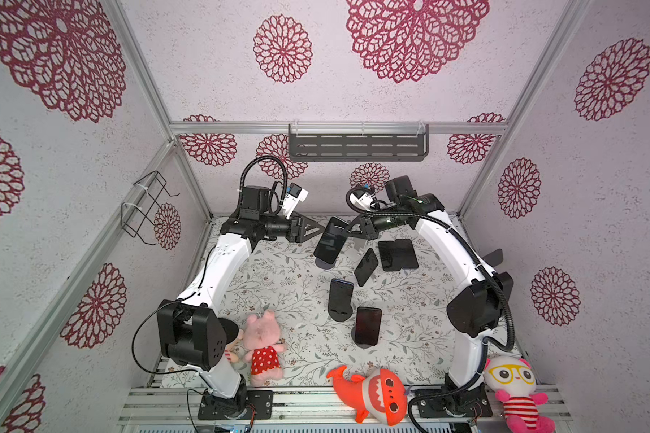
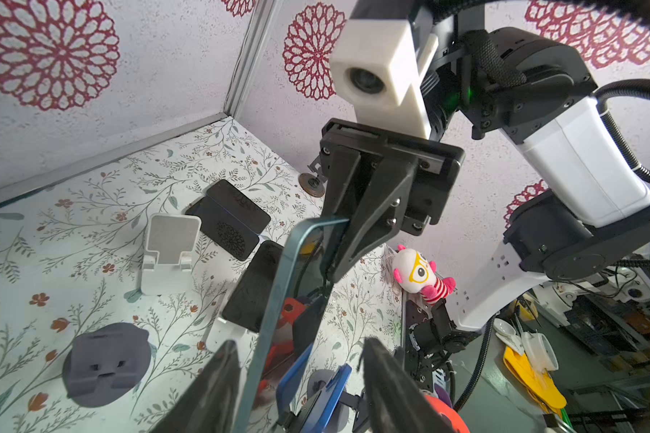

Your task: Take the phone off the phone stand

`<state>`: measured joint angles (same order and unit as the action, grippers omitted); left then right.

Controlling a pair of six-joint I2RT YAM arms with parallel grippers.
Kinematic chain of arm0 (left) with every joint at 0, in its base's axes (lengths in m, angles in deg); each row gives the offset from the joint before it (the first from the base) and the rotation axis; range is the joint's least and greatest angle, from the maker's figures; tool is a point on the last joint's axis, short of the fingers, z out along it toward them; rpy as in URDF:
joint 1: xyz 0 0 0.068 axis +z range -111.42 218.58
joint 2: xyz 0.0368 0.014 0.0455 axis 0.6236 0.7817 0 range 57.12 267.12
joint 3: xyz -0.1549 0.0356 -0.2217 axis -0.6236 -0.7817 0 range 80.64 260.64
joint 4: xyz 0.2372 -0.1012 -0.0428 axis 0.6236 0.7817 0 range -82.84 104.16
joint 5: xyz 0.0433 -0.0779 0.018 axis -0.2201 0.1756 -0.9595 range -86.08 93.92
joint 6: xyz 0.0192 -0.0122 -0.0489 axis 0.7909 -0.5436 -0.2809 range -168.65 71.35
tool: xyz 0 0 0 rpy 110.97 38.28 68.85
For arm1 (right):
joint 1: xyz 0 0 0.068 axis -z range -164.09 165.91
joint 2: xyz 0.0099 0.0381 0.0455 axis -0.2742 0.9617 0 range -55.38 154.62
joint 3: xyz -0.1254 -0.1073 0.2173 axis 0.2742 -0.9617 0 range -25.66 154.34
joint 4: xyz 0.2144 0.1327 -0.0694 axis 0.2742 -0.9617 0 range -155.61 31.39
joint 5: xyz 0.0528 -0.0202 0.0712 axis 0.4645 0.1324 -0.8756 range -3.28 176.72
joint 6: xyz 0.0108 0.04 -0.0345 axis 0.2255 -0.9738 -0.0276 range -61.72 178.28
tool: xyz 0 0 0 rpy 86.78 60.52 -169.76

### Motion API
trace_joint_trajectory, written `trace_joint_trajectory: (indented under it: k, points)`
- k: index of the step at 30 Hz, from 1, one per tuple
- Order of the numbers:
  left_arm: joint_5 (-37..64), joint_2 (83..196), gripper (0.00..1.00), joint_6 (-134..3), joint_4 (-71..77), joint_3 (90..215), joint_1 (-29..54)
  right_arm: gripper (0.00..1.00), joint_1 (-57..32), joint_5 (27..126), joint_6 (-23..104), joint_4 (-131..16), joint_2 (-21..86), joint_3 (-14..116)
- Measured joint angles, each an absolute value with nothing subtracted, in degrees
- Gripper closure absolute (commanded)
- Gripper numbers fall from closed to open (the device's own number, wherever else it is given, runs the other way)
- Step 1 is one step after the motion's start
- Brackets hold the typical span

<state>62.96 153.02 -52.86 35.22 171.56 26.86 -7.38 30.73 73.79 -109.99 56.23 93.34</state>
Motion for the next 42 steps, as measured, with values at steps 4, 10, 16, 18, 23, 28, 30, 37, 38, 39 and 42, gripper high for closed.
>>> trace_joint_trajectory:
  k: [4, 10, 16, 18, 23, 28, 30, 37, 38, 39, 42]
  points:
    - [63.64, 153.06, 0.27, -53.03, 33.99, 171.53, 26.88, 1.0, -7.33, 27.8, 75.39, -110.8, 56.25, 93.34]
    - [66.26, 154.16, 0.38, -53.88, 31.52, 170.46, 26.83, 1.0, -7.33, 24.61, 76.83, -111.23, 56.25, 93.34]
    - [70.55, 154.68, 0.5, -58.39, 24.03, 164.41, 26.55, 1.0, -7.33, 23.98, 78.34, -113.35, 56.91, 94.94]
    - [71.36, 154.7, 0.57, -59.15, 22.93, 163.84, 26.38, 1.0, -7.33, 23.87, 79.17, -114.45, 57.7, 96.51]
    - [74.0, 155.23, 0.73, -59.98, 22.58, 163.99, 25.92, 1.0, -7.33, 23.0, 80.61, -116.0, 58.7, 97.83]
    - [75.57, 156.58, 0.84, -60.03, 22.61, 163.99, 25.3, 1.0, -7.11, 22.73, 81.57, -117.57, 60.3, 98.37]
    - [76.21, 156.82, 0.92, -59.11, 22.41, 163.97, 25.09, 1.0, -6.83, 21.92, 81.66, -118.49, 60.86, 98.72]
    - [77.15, 156.89, 1.0, -58.3, 21.1, 163.97, 24.69, 0.97, -6.35, 20.39, 81.81, -120.02, 61.19, 99.49]
    - [77.13, 156.89, 1.0, -58.3, 21.1, 163.97, 24.69, 0.92, -6.35, 20.44, 81.77, -120.02, 61.19, 99.49]
    - [77.08, 156.89, 1.0, -58.3, 21.12, 163.97, 24.69, 0.86, -6.35, 20.48, 81.7, -120.0, 61.19, 99.49]
    - [76.64, 156.89, 1.0, -58.71, 21.05, 163.95, 24.63, 0.69, -6.35, 21.27, 81.0, -119.47, 61.21, 99.49]
